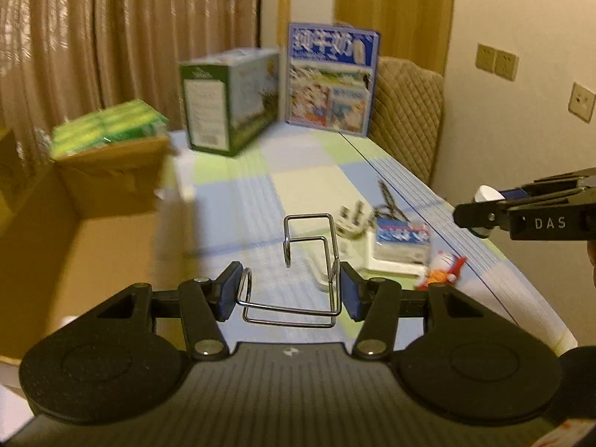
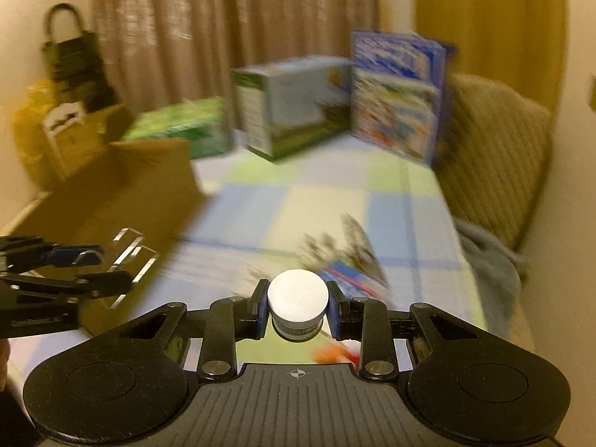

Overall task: Organize rigid objects
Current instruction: 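Lift and carry the wire stand and white jar to the cardboard box, then open left tool to drop wire stand while right tool releases jar in box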

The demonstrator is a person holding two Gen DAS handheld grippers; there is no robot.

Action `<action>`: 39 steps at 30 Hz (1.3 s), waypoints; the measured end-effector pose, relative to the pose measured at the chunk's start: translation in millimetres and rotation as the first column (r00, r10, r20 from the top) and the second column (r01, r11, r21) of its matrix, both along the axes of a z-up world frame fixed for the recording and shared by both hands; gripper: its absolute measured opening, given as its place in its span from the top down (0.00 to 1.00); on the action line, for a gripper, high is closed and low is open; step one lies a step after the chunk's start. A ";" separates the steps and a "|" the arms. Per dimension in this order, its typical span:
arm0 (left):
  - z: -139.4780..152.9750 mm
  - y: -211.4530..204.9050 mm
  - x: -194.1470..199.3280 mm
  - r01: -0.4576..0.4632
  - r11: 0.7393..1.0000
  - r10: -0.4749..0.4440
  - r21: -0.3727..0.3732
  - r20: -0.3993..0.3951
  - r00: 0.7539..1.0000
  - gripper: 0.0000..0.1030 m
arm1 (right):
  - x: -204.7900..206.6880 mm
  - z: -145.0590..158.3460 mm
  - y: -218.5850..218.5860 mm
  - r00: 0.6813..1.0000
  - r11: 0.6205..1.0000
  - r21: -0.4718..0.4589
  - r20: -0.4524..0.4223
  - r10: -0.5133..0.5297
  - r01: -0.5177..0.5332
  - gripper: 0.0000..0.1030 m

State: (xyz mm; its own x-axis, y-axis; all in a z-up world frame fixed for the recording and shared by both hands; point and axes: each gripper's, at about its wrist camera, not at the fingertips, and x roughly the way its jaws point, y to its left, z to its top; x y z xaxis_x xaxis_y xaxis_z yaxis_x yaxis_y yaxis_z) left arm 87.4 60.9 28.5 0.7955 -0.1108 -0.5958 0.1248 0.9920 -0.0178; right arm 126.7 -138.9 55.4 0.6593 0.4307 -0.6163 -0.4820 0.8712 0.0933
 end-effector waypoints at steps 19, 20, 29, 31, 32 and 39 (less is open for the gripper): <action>22.5 191.1 -9.9 -0.151 0.985 0.155 0.089 -0.050 0.987 0.52 | -2.4 -7.2 231.0 0.943 0.948 0.024 -0.099 0.319 -0.318 0.73; 19.9 194.7 -10.1 -0.154 0.984 0.159 0.087 -0.053 0.986 0.52 | -1.2 -11.7 236.8 0.942 0.948 0.020 -0.106 0.319 -0.318 0.73; -1.1 214.1 -10.8 -0.166 0.985 0.170 0.053 -0.085 0.982 0.52 | -1.0 -37.9 249.4 0.938 0.944 -0.036 -0.128 0.322 -0.329 0.73; -4.1 215.1 -10.3 -0.163 0.985 0.167 0.051 -0.090 0.982 0.52 | 0.1 -39.7 251.1 0.937 0.942 -0.046 -0.127 0.326 -0.334 0.73; -5.5 215.1 -9.1 -0.161 0.986 0.165 0.050 -0.092 0.982 0.52 | -0.6 -40.4 251.5 0.937 0.941 -0.049 -0.125 0.326 -0.334 0.73; -10.6 209.3 -3.1 -0.139 0.987 0.146 0.075 -0.096 0.985 0.51 | 0.0 -43.1 248.8 0.940 0.945 -0.050 -0.124 0.317 -0.325 0.73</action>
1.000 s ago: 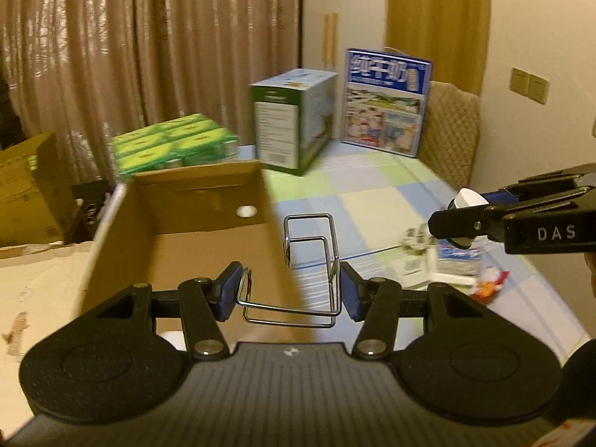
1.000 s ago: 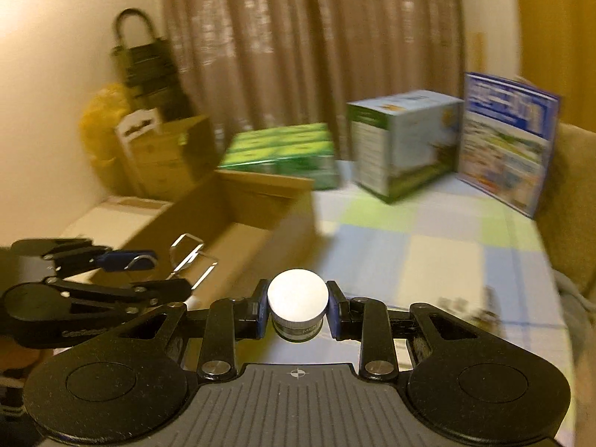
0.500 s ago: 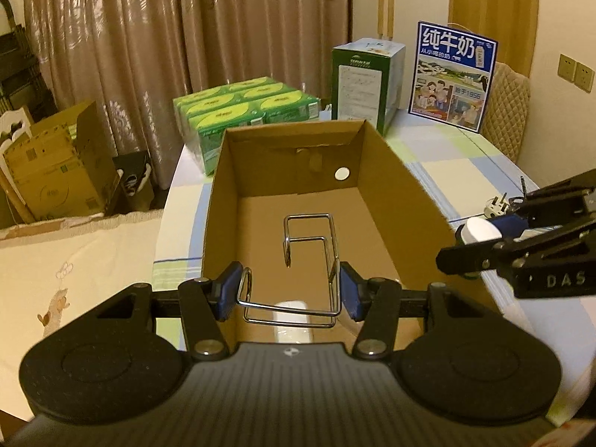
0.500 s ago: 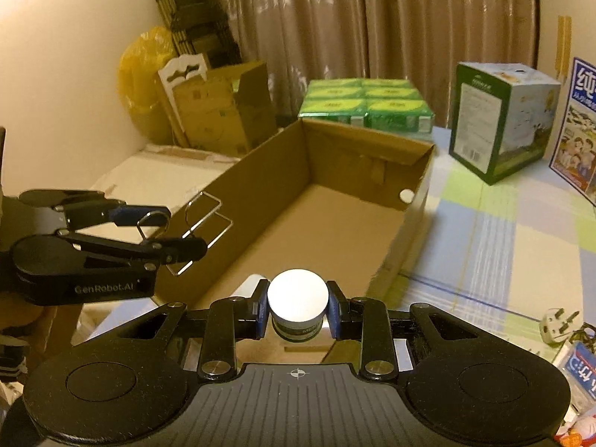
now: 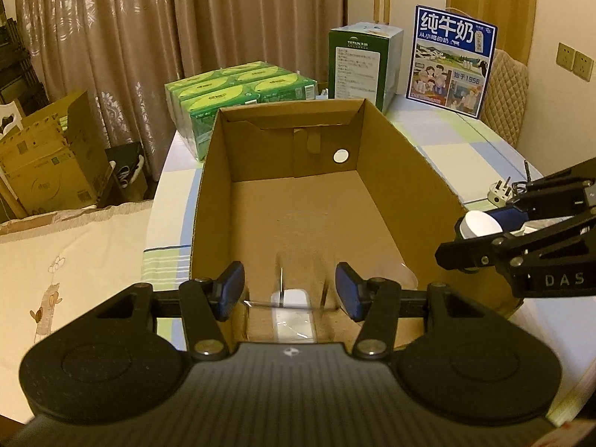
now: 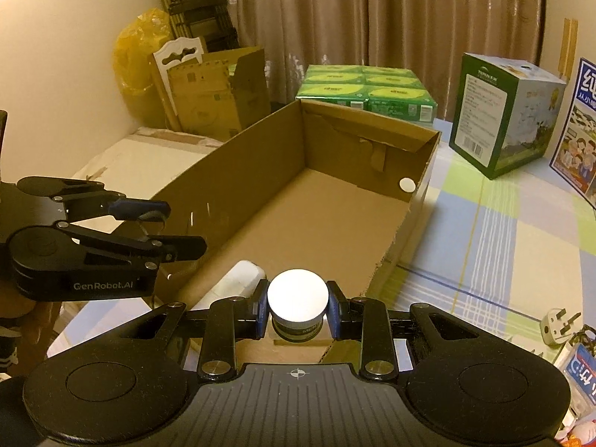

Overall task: Organize rigid objects
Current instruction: 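Open left tool to drop wire stand while right tool releases jar in box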

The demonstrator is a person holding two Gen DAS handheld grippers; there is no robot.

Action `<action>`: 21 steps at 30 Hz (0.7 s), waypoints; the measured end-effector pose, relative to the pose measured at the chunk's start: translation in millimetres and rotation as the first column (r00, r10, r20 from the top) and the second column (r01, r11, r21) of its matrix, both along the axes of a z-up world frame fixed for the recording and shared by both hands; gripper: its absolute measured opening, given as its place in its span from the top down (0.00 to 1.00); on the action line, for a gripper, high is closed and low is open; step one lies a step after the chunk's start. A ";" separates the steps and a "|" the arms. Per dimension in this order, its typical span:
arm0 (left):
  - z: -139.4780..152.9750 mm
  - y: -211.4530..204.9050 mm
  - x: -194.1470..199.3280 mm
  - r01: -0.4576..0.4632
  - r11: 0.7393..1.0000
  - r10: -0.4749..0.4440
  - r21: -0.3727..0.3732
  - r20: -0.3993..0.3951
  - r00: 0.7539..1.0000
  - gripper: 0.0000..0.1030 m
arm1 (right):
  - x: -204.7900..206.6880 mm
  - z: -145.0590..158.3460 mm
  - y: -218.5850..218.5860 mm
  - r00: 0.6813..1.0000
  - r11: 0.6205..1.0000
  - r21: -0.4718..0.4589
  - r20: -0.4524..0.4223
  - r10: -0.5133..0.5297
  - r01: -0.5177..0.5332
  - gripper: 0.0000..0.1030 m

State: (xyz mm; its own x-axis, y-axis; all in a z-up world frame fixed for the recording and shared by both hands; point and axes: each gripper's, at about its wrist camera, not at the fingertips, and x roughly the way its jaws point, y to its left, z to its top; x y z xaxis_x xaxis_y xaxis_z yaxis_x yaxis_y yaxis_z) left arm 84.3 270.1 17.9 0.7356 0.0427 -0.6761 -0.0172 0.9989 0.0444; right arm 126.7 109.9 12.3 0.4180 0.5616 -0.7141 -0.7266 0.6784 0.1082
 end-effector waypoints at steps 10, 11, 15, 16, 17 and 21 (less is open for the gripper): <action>11.6 10.7 -8.4 -0.046 0.999 0.047 -0.025 0.033 0.998 0.51 | -1.9 2.7 -3.5 1.000 1.000 0.018 0.002 -0.004 0.004 0.73; 12.6 11.2 -8.9 -0.050 0.998 0.051 -0.025 0.037 0.998 0.51 | -1.8 3.0 -3.4 1.000 1.000 0.020 0.002 -0.003 0.003 0.73; 15.9 14.0 -12.7 -0.066 0.997 0.068 -0.033 0.059 0.996 0.51 | -2.4 4.0 -3.7 1.000 0.999 0.042 0.017 -0.009 0.009 0.73; 16.6 14.2 -13.6 -0.066 0.997 0.068 -0.034 0.063 0.996 0.51 | -2.6 4.4 -4.2 1.000 0.999 0.050 0.021 -0.012 0.011 0.73; 17.3 14.1 -14.2 -0.067 0.997 0.069 -0.033 0.065 0.995 0.51 | -2.7 5.1 -4.8 1.000 0.998 0.056 0.024 -0.016 0.015 0.72; 19.0 14.1 -15.8 -0.073 0.997 0.075 -0.036 0.072 0.995 0.51 | -2.4 11.3 -10.4 0.999 0.995 0.098 0.032 -0.038 0.034 0.45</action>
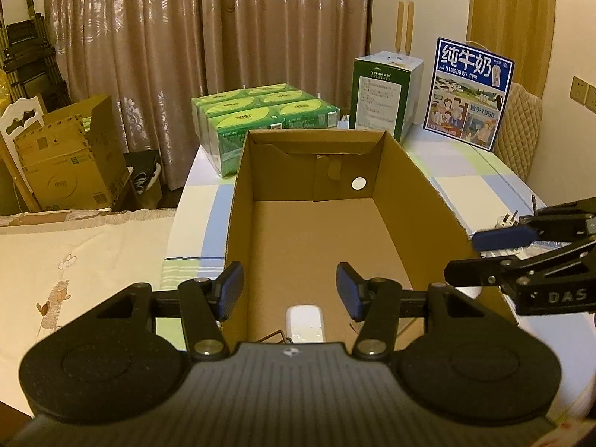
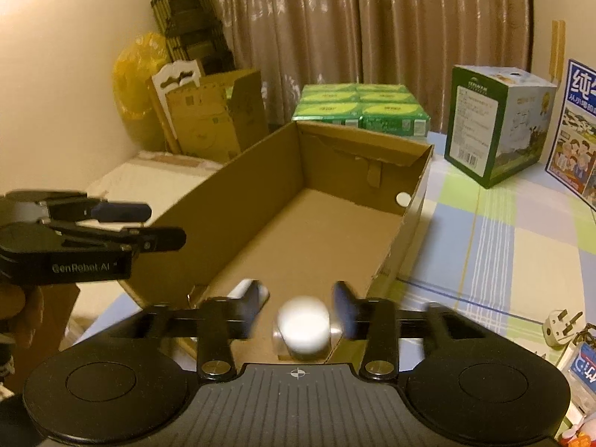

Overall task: Organize rigid objects
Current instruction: 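Open left tool to drop wire stand while right tool releases jar in box, then move both open tools back toward the red cartoon toy on the table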

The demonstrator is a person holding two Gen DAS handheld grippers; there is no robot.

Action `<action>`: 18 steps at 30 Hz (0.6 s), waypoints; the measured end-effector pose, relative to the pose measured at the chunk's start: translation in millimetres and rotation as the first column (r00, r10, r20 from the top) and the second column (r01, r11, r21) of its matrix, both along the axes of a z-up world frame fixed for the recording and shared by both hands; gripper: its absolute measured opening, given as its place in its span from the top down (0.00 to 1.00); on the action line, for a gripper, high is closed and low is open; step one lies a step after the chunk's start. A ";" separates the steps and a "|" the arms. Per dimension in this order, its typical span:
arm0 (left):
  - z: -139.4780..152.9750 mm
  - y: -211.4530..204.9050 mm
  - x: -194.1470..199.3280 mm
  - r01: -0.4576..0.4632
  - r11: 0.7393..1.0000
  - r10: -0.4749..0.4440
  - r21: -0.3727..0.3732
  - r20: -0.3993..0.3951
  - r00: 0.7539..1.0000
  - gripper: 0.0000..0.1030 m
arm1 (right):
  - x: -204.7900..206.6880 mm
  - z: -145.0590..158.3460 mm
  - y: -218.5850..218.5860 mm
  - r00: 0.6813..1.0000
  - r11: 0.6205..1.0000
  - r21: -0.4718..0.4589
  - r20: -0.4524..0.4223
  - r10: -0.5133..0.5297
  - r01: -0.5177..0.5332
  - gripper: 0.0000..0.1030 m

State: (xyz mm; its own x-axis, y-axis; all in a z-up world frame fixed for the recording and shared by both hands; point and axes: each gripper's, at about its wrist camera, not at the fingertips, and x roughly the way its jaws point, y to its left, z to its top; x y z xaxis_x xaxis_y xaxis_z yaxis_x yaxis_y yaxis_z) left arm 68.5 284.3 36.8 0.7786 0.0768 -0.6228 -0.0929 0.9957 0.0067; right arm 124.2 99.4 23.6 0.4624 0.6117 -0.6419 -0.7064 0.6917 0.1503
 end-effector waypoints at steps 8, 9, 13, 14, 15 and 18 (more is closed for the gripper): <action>2.7 -5.8 -5.4 0.001 1.000 -0.001 -0.014 -0.002 1.000 0.51 | -4.0 15.8 -16.6 1.000 0.999 0.031 0.008 -0.027 0.026 0.45; 4.0 -8.2 -6.8 0.005 1.000 -0.005 -0.015 0.000 1.000 0.51 | -5.5 17.8 -20.1 0.999 0.999 0.035 0.008 -0.034 0.034 0.45; 11.7 -19.6 -12.9 0.013 1.000 -0.012 -0.022 0.012 1.000 0.51 | -12.9 25.4 -37.8 0.998 0.996 0.052 0.009 -0.067 0.066 0.45; 14.1 -23.2 -14.6 0.015 1.000 -0.015 -0.025 0.017 1.000 0.51 | -15.2 26.8 -42.9 0.997 0.995 0.055 0.008 -0.078 0.077 0.45; 16.6 -27.1 -16.2 0.019 0.999 -0.018 -0.028 0.022 1.000 0.51 | -18.1 28.8 -49.5 0.996 0.994 0.060 0.004 -0.091 0.091 0.45; 24.9 -42.1 -20.7 0.038 0.999 -0.036 -0.036 0.037 0.999 0.51 | -25.5 34.9 -70.2 0.991 0.989 0.073 0.003 -0.132 0.131 0.45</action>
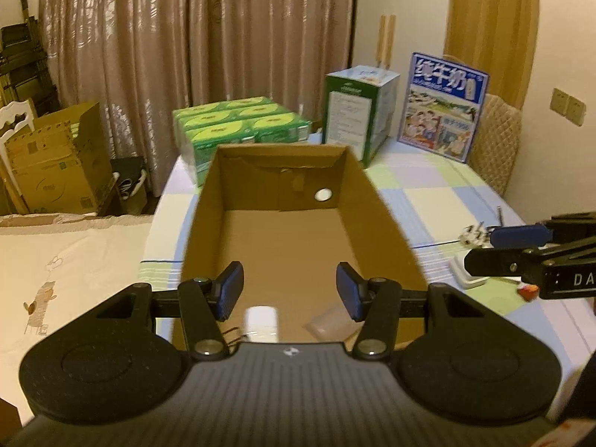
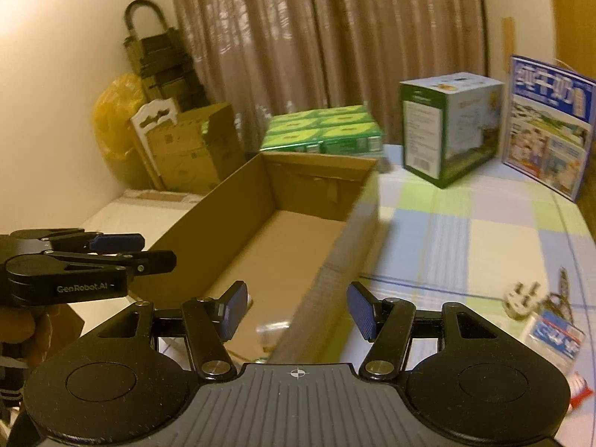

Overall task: Organize rigid objects
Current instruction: 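Move both open tools back toward the red cartoon toy on the table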

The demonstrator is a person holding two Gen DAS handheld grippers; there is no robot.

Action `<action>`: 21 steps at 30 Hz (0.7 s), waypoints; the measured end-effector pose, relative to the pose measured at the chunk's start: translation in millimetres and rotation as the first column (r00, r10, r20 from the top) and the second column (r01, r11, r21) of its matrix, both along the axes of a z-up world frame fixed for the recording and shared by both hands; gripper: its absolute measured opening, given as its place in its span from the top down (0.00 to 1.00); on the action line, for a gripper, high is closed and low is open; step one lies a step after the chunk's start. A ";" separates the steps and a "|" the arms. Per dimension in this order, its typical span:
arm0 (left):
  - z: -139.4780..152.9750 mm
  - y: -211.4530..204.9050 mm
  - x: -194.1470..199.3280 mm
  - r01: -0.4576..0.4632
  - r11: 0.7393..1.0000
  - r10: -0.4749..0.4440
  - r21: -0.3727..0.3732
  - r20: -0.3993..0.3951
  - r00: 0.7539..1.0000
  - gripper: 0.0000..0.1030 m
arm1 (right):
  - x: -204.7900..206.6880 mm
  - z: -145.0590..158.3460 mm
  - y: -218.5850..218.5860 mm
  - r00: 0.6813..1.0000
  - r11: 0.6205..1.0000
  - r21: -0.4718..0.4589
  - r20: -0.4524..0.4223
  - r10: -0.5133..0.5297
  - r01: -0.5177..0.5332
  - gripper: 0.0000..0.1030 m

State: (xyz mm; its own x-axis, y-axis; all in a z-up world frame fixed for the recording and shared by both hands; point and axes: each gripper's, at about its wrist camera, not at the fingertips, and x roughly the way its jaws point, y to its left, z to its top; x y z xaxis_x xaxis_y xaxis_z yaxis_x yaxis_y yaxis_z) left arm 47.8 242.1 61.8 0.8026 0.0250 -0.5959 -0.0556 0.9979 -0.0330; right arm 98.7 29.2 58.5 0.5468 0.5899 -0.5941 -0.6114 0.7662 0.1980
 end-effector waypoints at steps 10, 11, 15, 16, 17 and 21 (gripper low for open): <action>24.6 -73.0 -8.8 0.112 0.992 -0.109 -0.051 0.054 0.993 0.51 | -29.9 21.0 -111.8 0.976 0.978 -0.016 0.063 -0.207 0.208 0.45; 26.4 -82.3 -8.4 0.126 0.991 -0.123 -0.052 0.057 0.991 0.51 | -33.4 22.0 -125.5 0.970 0.972 -0.020 0.069 -0.233 0.235 0.45; 28.5 -117.0 -5.0 0.183 0.982 -0.180 -0.054 0.059 0.982 0.51 | -44.8 20.9 -184.0 0.940 0.941 -0.032 0.064 -0.335 0.337 0.45; 28.0 -124.6 -4.7 0.195 0.979 -0.192 -0.056 0.058 0.980 0.51 | -47.3 19.7 -197.1 0.931 0.932 -0.041 0.064 -0.358 0.361 0.45; 26.9 -132.9 -4.0 0.207 0.976 -0.204 -0.058 0.057 0.977 0.51 | -50.0 19.0 -208.7 0.923 0.923 -0.046 0.065 -0.379 0.383 0.45; 19.0 -161.0 0.8 0.251 0.966 -0.249 -0.068 0.042 0.968 0.51 | -57.4 12.2 -249.1 0.893 0.891 -0.054 0.046 -0.448 0.450 0.45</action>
State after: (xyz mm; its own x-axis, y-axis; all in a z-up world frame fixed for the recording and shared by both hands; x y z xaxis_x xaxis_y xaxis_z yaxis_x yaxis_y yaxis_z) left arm 48.5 81.1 80.8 0.7969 -0.2207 -0.5624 0.1974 0.9749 -0.1028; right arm 41.3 -219.9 70.7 0.7640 0.2400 -0.5989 -0.2046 0.9704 0.1280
